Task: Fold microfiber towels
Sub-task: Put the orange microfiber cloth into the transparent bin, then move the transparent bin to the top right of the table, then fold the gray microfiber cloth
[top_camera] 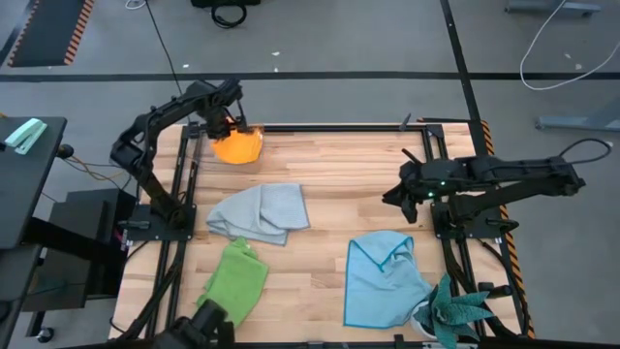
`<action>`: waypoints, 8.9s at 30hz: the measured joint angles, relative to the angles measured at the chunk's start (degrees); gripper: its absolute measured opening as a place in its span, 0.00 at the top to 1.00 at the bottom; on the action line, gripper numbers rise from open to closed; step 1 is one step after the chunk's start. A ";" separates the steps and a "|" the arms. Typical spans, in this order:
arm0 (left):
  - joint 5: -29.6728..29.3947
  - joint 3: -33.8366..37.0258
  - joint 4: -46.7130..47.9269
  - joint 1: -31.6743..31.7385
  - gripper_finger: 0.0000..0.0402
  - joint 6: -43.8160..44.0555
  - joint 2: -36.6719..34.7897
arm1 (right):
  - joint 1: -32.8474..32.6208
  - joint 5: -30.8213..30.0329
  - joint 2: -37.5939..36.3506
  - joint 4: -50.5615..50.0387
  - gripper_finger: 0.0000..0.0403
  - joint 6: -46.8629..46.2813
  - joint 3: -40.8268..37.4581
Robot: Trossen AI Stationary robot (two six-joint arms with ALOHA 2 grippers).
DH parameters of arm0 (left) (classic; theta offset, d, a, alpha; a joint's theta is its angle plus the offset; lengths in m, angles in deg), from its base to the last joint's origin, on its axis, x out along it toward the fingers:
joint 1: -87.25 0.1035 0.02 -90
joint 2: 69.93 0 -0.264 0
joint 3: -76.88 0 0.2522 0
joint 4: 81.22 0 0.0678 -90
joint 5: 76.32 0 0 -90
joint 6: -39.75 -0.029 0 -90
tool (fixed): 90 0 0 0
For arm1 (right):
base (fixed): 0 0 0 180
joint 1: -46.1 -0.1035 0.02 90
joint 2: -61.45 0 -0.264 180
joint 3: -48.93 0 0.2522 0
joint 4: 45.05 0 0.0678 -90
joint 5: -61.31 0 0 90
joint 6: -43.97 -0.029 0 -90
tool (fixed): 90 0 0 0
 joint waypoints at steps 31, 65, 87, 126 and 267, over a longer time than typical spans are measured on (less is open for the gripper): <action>-1.50 0.55 2.24 6.69 0.58 -15.61 8.31 | 3.98 4.54 9.78 6.75 0.79 -0.84 0.00; 11.11 0.52 -24.37 -12.13 0.96 -1.11 7.78 | 9.57 9.23 10.04 10.08 0.87 6.55 0.00; 16.35 -2.04 -60.01 -23.46 0.96 10.71 12.87 | 9.62 9.18 10.04 13.29 0.88 7.53 0.00; -6.62 -54.97 13.83 -22.10 0.93 -20.32 8.63 | 29.32 13.25 48.00 17.10 0.99 9.69 31.84; 4.62 -12.40 -4.34 -64.45 0.90 32.55 16.40 | -11.30 -6.51 3.72 -34.82 0.97 -1.51 30.62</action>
